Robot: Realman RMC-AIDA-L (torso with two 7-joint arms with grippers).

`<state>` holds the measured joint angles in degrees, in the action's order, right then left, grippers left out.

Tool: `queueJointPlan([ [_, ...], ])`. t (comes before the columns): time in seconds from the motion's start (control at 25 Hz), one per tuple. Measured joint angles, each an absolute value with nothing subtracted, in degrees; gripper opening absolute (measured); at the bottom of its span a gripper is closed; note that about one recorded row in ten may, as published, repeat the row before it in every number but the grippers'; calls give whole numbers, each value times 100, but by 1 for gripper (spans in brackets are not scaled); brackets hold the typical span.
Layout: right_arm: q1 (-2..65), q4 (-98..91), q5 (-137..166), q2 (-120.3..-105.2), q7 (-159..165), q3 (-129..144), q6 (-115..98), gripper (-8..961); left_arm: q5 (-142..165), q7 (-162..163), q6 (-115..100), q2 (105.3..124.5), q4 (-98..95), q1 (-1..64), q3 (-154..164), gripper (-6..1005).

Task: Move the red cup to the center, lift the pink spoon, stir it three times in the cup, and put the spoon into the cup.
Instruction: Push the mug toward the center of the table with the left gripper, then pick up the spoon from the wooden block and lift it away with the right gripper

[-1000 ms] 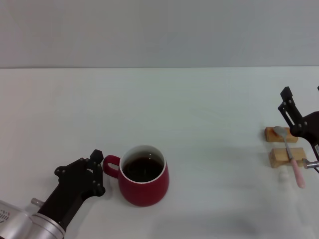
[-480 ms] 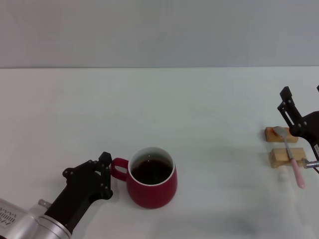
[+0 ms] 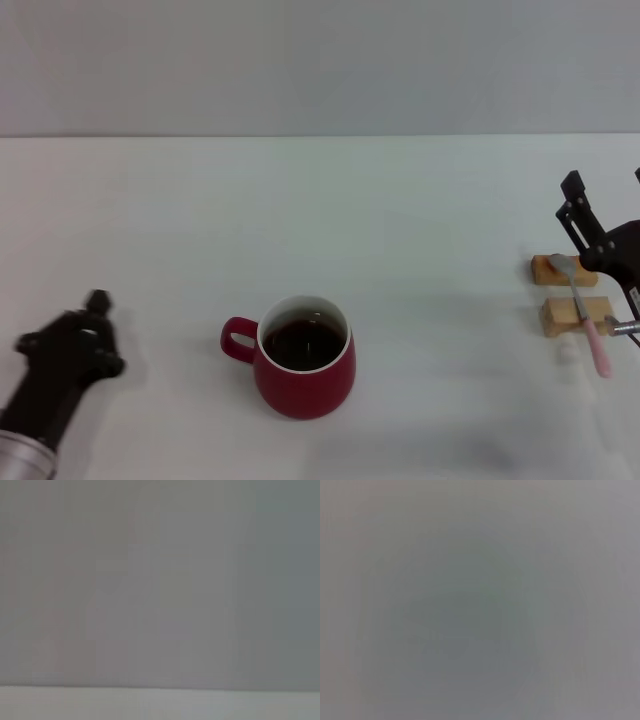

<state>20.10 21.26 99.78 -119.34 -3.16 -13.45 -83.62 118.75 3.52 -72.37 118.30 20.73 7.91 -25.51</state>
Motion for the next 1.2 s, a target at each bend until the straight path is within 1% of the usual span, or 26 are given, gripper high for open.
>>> queueJointPlan([
  [0.36,2091,2093,9969,-11919,-317,-1365,-8344,707,11874,342,-7868,11839,1745,670,-2909,2],
  [0.84,2074,2034,9964,-11929,-287,-1496,-8403,707,11874,298,-7770,11832,1428,876,-3084,3],
  [1.2,1924,2045,9980,-11953,-293,-1453,-8509,706,11866,295,-7528,11839,1165,1038,-3085,4],
])
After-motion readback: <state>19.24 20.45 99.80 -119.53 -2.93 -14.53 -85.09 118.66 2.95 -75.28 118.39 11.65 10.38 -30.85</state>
